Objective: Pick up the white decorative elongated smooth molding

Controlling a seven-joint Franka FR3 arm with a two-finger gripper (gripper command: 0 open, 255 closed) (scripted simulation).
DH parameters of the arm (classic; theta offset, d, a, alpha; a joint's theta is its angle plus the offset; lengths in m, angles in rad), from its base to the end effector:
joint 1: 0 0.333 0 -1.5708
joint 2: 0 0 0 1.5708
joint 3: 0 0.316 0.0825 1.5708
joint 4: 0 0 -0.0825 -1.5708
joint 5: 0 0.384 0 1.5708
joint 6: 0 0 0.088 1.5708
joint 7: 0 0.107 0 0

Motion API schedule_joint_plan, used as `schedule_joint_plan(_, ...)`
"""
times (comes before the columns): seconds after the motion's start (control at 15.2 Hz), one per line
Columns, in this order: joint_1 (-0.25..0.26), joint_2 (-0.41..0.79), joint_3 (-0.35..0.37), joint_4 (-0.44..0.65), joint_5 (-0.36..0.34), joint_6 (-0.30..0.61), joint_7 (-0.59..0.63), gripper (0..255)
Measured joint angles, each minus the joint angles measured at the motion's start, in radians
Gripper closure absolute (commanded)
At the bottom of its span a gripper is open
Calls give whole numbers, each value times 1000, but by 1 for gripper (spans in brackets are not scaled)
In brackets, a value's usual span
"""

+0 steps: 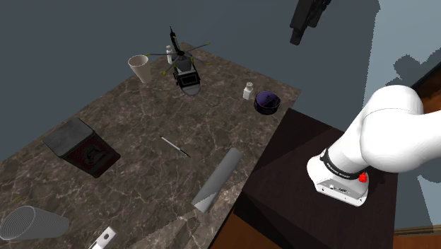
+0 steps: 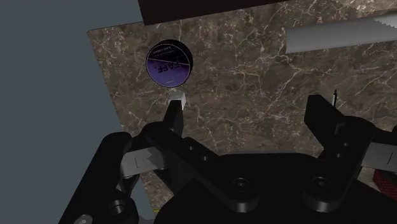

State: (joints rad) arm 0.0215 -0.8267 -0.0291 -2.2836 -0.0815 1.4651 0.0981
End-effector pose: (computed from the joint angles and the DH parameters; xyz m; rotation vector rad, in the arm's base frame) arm 0.2845 -0.0152 0.6271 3.0781 -0.1622 0.0167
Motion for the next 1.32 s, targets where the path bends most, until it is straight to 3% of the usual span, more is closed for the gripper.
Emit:
schedule_joint_plan(0.2, -11, -21, 17, -42, 13, 18, 46, 0)
schedule_joint_plan(0.73, -52, -136, 180, -304, 154, 154, 381, 0)
schedule_joint_plan(1.32, -55, -113, 433, -488, 380, 368, 783, 0)
